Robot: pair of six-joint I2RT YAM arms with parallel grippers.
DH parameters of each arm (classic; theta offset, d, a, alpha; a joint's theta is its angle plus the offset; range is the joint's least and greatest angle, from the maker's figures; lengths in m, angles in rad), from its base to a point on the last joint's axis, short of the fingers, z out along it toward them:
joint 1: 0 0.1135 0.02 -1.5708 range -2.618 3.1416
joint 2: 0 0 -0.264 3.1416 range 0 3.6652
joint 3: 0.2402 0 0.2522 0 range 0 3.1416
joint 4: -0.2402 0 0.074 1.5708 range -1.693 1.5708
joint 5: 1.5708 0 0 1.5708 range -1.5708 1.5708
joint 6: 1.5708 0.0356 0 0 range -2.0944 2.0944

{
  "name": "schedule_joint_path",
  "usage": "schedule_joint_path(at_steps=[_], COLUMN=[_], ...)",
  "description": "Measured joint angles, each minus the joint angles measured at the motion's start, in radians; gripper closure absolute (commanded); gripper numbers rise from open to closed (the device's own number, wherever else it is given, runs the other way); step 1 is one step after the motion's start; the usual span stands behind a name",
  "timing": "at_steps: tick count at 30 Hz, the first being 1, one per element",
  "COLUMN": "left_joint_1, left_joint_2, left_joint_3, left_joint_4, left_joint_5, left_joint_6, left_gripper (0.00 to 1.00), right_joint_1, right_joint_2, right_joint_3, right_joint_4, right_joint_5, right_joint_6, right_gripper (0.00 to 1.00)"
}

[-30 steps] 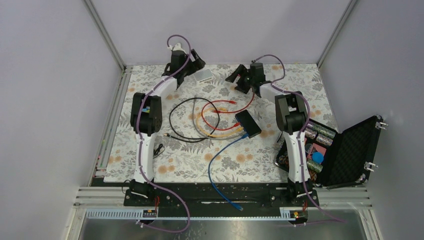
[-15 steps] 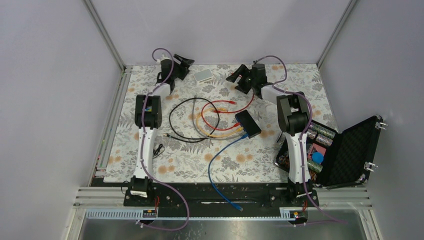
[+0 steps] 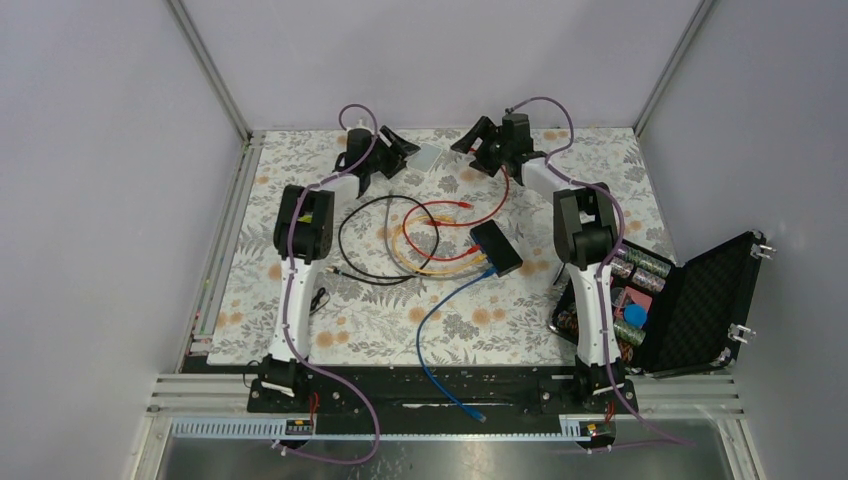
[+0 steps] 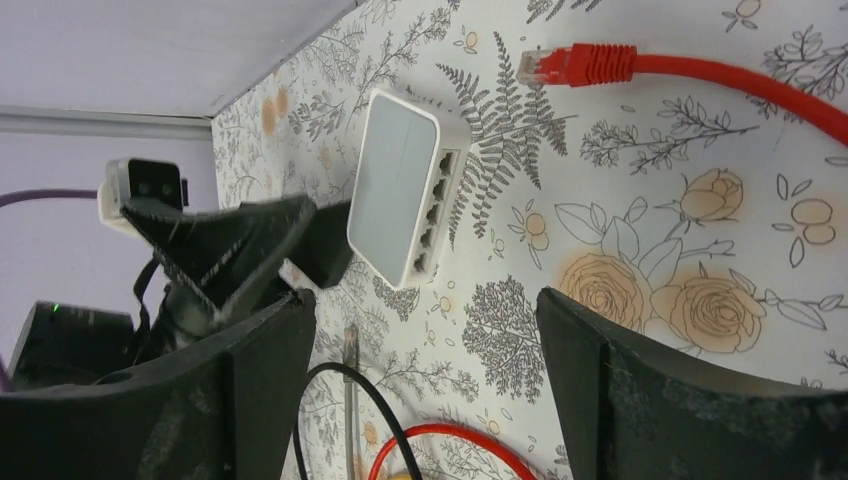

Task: Insert the plug into the switch port
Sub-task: Move the switch port to the center of the board.

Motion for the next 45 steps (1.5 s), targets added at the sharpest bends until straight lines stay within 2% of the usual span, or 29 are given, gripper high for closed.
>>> schedule_joint_path(at_steps=[7,13,16,21,24,33,38,45], left_joint_1=[-0.056,-0.077,-0.071,-0.064,-0.062,-0.053,-0.037,-0.034], left_joint_2=[-0.121,-0.124,-0.124,-0.124,-0.124,-0.104,-0.117,-0.276], left_joint_3=[-0.175,-0.154,-0.146,-0.127,-0.098,-0.055,-0.127,-0.334], left_joint_4=[-0.026,-0.076,-0.102,-0.126,-0.174,-0.227,-0.175,-0.228], left_joint_5=[0.002,0.006,-0.002,-0.033,-0.055,-0.035,-0.003,0.002], left_joint_6=[0.080,0.116,0.125,0.147,0.162,0.169,0.173,0.263], left_gripper=[0.36,0.40,0.39,0.37,0.41,0.65,0.66,0.66], right_joint_1=[0.007,0.021,0.029,0.037,0.040,0.058,0.066,0.104], right_joint_2=[0.073,0.187,0.265,0.346,0.349,0.349,0.346,0.244], right_joint_3=[0.103,0.240,0.378,0.532,0.537,0.536,0.501,0.319], right_joint_4=[-0.064,-0.118,-0.198,-0.286,-0.319,-0.340,-0.306,-0.261], right_joint_5=[0.009,-0.013,-0.037,-0.064,-0.080,-0.159,-0.197,-0.208], right_joint_6=[0.010,0.030,0.045,0.050,0.055,0.045,0.035,0.027], right_gripper=[0.25,0.29,0.31,0.41,0.47,0.63,0.65,0.66])
